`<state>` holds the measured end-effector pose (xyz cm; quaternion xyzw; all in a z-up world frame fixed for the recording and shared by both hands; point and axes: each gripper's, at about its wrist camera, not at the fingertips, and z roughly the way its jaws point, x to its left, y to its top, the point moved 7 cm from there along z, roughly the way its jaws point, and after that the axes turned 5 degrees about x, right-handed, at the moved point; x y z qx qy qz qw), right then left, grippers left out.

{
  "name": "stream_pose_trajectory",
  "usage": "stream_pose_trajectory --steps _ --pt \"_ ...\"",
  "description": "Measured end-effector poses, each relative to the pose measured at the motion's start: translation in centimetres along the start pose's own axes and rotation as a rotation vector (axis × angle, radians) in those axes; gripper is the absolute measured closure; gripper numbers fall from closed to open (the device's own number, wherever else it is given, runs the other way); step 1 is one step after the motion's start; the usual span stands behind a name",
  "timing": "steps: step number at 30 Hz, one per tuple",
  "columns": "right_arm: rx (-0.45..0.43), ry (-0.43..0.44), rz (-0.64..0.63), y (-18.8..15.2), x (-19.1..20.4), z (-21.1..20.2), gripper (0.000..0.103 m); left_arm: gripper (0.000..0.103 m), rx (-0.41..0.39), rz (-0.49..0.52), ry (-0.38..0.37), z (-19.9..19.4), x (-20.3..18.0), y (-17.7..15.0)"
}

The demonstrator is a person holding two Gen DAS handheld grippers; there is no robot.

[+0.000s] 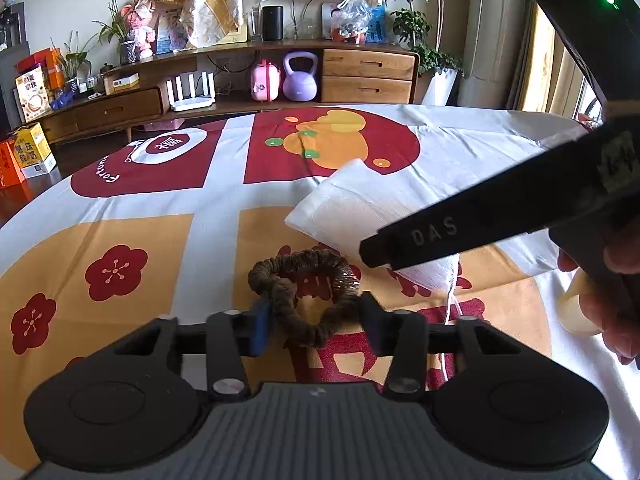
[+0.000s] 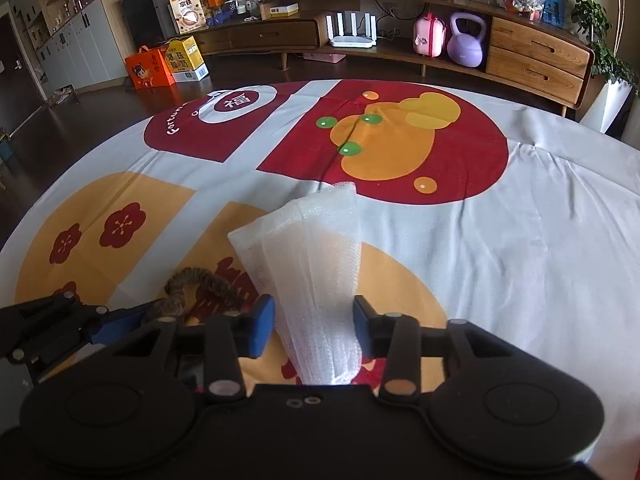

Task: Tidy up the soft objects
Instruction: 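Grasp the white mesh bag with the right tool while the left tool grasps the brown scrunchie, then lift the mesh bag and scrunchie and carry them over the red tin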

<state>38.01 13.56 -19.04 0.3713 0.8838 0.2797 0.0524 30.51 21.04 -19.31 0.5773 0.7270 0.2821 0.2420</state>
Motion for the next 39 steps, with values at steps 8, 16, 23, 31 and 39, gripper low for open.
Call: stream_pose_trajectory --steps 8,16,23,31,39 --pt "-0.017 0.004 0.003 -0.8 -0.3 -1.5 0.088 0.084 0.008 0.001 -0.008 -0.7 -0.2 0.1" --pt "-0.045 0.026 0.022 -2.9 -0.5 -4.4 0.096 0.088 0.004 0.004 -0.001 -2.2 -0.9 0.3" --pt "-0.072 0.027 0.042 -5.9 -1.4 -8.3 0.096 0.089 -0.001 0.011 0.013 -4.1 -1.8 0.0" --pt "-0.093 0.029 0.09 -8.7 -3.1 -13.0 0.096 0.089 -0.005 0.018 -0.017 -7.3 -3.8 -0.2" --pt "-0.136 0.044 0.133 -11.1 -4.5 -18.1 0.096 0.089 -0.019 0.034 -0.054 -11.2 -6.6 -0.3"
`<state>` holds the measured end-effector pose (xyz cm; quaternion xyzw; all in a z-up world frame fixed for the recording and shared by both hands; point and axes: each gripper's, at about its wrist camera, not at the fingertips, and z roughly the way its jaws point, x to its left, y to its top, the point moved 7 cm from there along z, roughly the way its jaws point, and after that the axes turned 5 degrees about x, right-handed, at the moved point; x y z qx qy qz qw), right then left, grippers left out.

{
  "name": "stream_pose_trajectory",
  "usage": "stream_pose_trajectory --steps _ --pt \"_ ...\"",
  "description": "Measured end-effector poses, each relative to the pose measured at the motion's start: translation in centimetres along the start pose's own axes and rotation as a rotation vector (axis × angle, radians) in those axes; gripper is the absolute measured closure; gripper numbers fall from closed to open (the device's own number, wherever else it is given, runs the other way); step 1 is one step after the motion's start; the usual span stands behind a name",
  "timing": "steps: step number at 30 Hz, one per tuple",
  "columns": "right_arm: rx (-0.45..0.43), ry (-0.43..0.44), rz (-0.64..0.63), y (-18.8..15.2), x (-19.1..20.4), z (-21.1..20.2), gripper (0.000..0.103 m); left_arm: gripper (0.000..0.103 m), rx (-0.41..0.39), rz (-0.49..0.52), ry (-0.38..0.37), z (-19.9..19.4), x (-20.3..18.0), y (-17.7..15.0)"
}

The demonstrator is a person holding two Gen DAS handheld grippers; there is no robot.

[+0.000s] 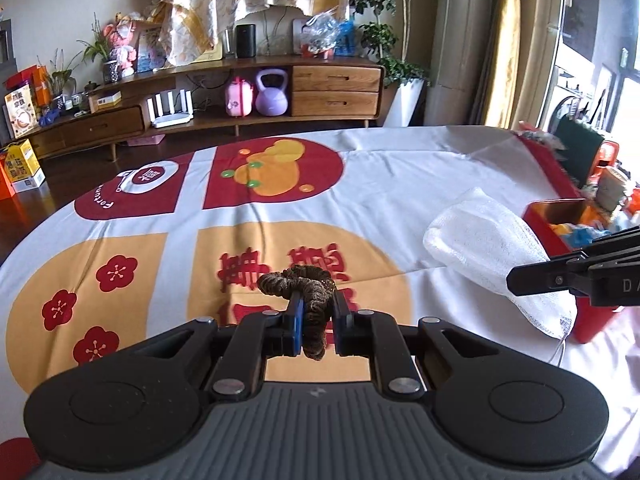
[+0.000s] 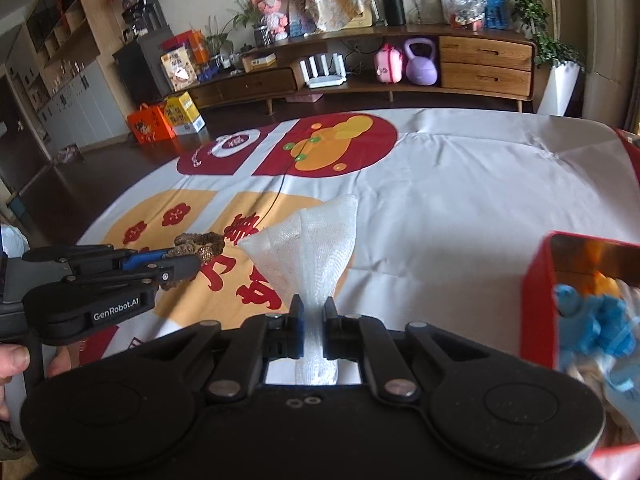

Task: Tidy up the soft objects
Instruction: 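Lift the mesh bag and scrunchie and carry them over the red tin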

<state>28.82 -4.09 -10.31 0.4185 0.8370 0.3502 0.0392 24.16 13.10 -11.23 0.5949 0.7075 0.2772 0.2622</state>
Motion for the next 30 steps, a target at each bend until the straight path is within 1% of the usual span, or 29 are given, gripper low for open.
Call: stream_pose_trajectory --steps 8,16,22,30 --pt "-0.055 -0.009 0.043 -1.0 -2.7 -5.3 0.096 0.089 -0.009 0.051 -0.05 -3.0 -5.1 0.5" --pt "-0.112 -0.046 0.101 -2.4 -7.2 -10.1 0.096 0.089 -0.037 0.119 -0.111 -4.8 -11.4 1.2" --pt "-0.139 -0.08 0.154 -3.8 -10.8 -12.6 0.096 0.089 -0.048 0.164 -0.16 -5.1 -16.3 1.9" --pt "-0.161 -0.128 0.212 -5.4 -15.3 -15.0 0.096 0.089 -0.044 0.21 -0.228 -4.3 -22.5 2.6"
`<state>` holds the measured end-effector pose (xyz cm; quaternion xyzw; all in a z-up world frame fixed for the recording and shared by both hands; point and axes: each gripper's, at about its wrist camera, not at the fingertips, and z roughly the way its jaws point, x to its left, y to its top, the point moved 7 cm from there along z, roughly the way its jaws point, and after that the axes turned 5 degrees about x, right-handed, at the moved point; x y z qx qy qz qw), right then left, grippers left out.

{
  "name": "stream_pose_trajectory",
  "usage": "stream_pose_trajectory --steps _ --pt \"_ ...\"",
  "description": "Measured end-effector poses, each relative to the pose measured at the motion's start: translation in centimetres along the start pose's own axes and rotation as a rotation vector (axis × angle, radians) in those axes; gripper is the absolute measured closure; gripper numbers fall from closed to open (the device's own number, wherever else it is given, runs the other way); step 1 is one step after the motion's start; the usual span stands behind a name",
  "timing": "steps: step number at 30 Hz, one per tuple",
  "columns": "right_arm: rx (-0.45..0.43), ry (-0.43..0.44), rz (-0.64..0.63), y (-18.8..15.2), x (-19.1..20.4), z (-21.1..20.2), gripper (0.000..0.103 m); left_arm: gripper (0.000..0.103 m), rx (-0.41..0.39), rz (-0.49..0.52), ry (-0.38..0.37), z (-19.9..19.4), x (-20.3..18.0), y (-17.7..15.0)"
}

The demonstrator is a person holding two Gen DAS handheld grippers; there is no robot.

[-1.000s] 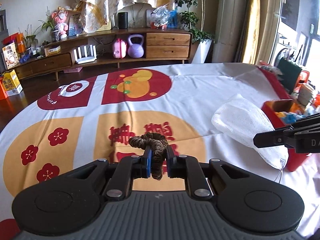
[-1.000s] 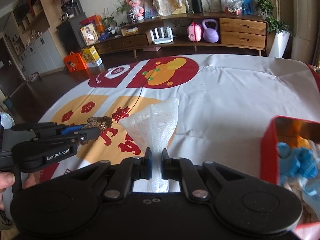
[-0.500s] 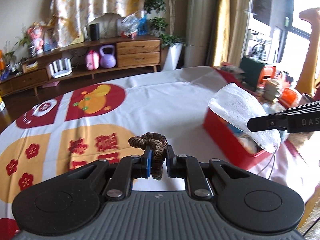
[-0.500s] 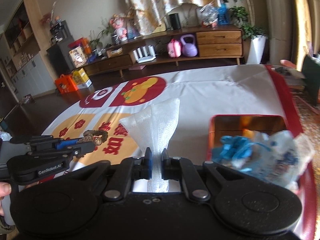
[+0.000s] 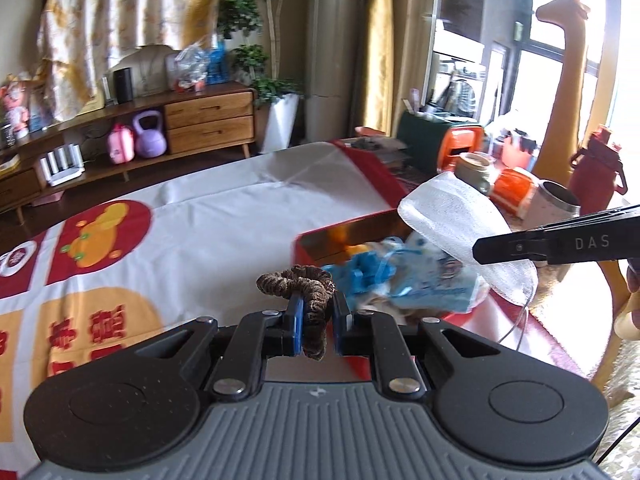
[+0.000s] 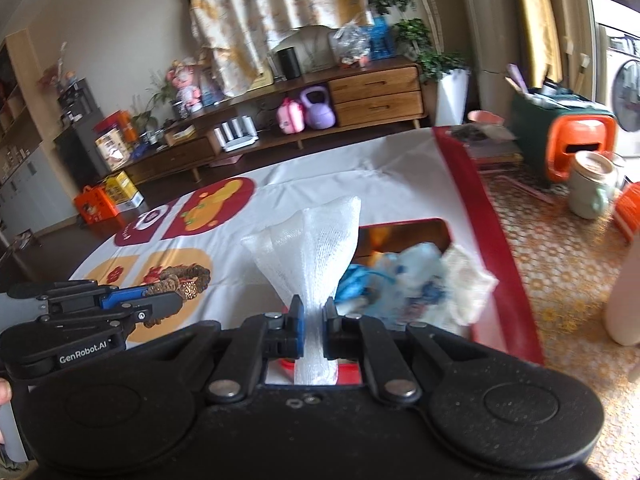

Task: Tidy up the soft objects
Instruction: 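Lift the mesh bag and scrunchie and carry them over the red tin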

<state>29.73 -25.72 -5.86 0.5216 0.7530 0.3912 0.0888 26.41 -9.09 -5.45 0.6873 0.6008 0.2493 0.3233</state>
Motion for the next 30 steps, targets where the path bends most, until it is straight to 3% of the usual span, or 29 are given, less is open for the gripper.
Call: stream_pose_trajectory --steps 8,14,22,30 --pt "-0.001 -0.057 0.038 0.0 -4.4 -0.5 0.096 0.089 0.016 0.028 -0.052 3.0 -3.9 1.4" --pt "-0.02 -0.08 0.067 2.1 -6.6 0.2 0.096 0.089 0.024 0.031 -0.06 5.6 -5.1 2.7" --pt "0.019 -0.087 0.048 4.5 -6.9 3.2 0.095 0.089 0.013 0.035 -0.043 8.9 -5.1 5.0" --pt "0.098 -0.08 0.03 3.1 -6.5 7.1 0.095 0.089 0.056 -0.005 -0.037 13.0 -3.8 4.8"
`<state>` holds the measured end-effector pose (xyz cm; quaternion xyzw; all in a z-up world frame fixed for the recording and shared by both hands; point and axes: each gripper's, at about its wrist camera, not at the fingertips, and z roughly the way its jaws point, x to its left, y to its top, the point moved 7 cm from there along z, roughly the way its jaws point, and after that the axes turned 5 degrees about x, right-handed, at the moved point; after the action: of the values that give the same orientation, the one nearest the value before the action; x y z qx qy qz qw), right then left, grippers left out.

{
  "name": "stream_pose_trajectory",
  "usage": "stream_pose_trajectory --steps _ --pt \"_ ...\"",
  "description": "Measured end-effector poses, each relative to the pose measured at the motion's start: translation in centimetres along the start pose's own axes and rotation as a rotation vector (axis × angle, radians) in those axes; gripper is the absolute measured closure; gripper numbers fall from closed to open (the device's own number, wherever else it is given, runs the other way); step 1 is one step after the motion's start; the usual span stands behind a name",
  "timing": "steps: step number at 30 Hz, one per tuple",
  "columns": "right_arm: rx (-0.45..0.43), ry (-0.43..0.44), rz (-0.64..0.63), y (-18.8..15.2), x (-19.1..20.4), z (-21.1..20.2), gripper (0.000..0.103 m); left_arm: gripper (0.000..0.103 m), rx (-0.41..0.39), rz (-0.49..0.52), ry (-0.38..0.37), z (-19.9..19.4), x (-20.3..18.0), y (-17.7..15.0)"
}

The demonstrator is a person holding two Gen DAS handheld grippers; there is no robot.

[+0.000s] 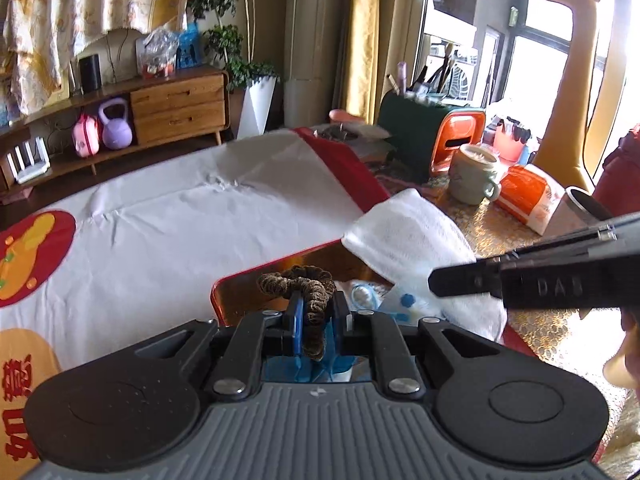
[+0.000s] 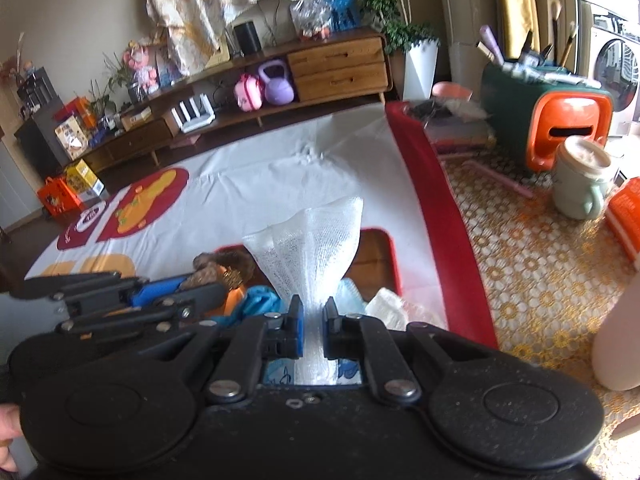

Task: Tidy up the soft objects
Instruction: 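Lift the mesh bag and scrunchie and carry them over the red tin, then lower both items into the red tin and open both tools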

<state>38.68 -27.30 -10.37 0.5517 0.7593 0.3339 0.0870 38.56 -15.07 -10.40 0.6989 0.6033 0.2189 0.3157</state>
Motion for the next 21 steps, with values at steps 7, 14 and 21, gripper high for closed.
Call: stream_pose_trajectory --steps 7,14,21 --pt "0.044 -0.011 0.005 -0.9 -0.5 2.0 0.095 0.089 0.042 -0.025 -0.011 2.6 0.6 -0.8" --pt "0.059 -0.023 0.004 -1.5 -0.7 3.3 0.093 0.089 0.081 -0.015 -0.019 4.0 0.1 -1.9" --pt "0.058 -0.025 0.027 -1.8 -0.8 3.4 0.086 0.089 0.13 -0.005 -0.028 5.1 -0.5 -2.8"
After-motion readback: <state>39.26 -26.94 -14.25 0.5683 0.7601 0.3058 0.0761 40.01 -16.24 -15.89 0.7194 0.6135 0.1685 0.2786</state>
